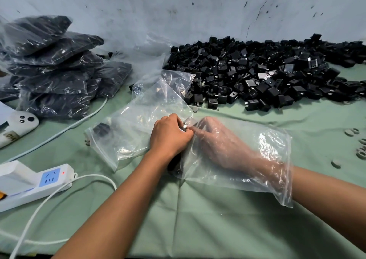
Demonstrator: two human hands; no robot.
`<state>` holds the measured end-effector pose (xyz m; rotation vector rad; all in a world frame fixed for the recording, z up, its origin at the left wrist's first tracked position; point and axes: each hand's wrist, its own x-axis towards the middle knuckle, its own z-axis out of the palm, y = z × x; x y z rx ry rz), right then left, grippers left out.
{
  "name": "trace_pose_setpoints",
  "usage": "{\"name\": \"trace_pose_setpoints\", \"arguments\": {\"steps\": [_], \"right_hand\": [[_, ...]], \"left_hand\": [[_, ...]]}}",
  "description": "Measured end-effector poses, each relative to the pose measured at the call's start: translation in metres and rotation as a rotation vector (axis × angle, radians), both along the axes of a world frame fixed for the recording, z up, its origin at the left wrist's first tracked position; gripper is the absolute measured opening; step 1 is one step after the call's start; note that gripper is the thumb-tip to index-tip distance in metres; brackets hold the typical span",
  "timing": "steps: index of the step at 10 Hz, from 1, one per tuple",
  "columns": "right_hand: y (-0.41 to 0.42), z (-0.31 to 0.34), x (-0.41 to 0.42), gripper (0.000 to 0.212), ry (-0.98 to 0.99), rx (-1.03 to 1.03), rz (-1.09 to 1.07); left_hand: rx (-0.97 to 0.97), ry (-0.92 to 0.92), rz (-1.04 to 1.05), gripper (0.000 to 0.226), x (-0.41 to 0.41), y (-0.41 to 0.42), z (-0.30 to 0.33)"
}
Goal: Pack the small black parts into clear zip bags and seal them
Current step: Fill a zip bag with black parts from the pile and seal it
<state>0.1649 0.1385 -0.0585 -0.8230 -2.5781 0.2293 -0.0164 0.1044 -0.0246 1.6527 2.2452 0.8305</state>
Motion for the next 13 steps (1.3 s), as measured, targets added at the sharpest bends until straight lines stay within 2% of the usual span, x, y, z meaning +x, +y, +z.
{"name": "trace_pose_setpoints", "arguments": {"steps": [2, 3, 4, 5, 7, 8, 9, 10, 11, 12, 13], "right_hand": [[-0.014, 0.015, 0.002, 0.058, 0.031, -0.045, 0.007], [-0.016, 0.020, 0.002, 0.049, 0.030, -0.059, -0.001], [-0.016, 0.024, 0.002, 0.059, 0.048, -0.114, -0.016], [-0.024, 0.027, 0.003, 0.049, 0.140, -0.153, 0.002], [-0.019, 0.019, 0.003, 0.052, 0.094, -0.038, -0.054], [-0.019, 0.018, 0.006, 0.048, 0.099, -0.037, -0.051], [-0.019, 0.015, 0.004, 0.052, 0.018, -0.005, -0.047], [-0.005, 0.015, -0.002, 0.052, -0.014, -0.040, -0.122], [-0.004, 0.017, -0.003, 0.044, 0.094, -0.155, -0.111], [-0.005, 0.011, 0.004, 0.067, 0.011, -0.070, -0.121], [-0.006, 0.004, 0.006, 0.059, 0.081, -0.042, -0.136]], "left_hand": [[-0.057, -0.025, 0.035, 0.025, 0.002, 0.007, 0.004], [-0.065, -0.055, 0.057, 0.026, 0.004, 0.010, 0.005], [-0.065, -0.068, 0.069, 0.025, 0.004, 0.014, 0.007], [-0.050, -0.074, 0.075, 0.021, 0.002, 0.016, 0.007], [0.058, -0.016, 0.049, 0.015, 0.008, 0.007, -0.006], [0.072, -0.004, 0.016, 0.015, 0.007, 0.007, -0.006], [0.060, -0.002, -0.011, 0.013, 0.003, 0.006, -0.006], [0.076, -0.012, -0.029, 0.012, 0.003, 0.003, -0.008], [0.097, 0.000, -0.031, 0.013, 0.006, 0.001, -0.011], [0.087, -0.030, -0.018, 0.010, 0.005, 0.001, -0.010], [0.107, -0.178, 0.033, 0.007, -0.003, -0.002, -0.010]]}}
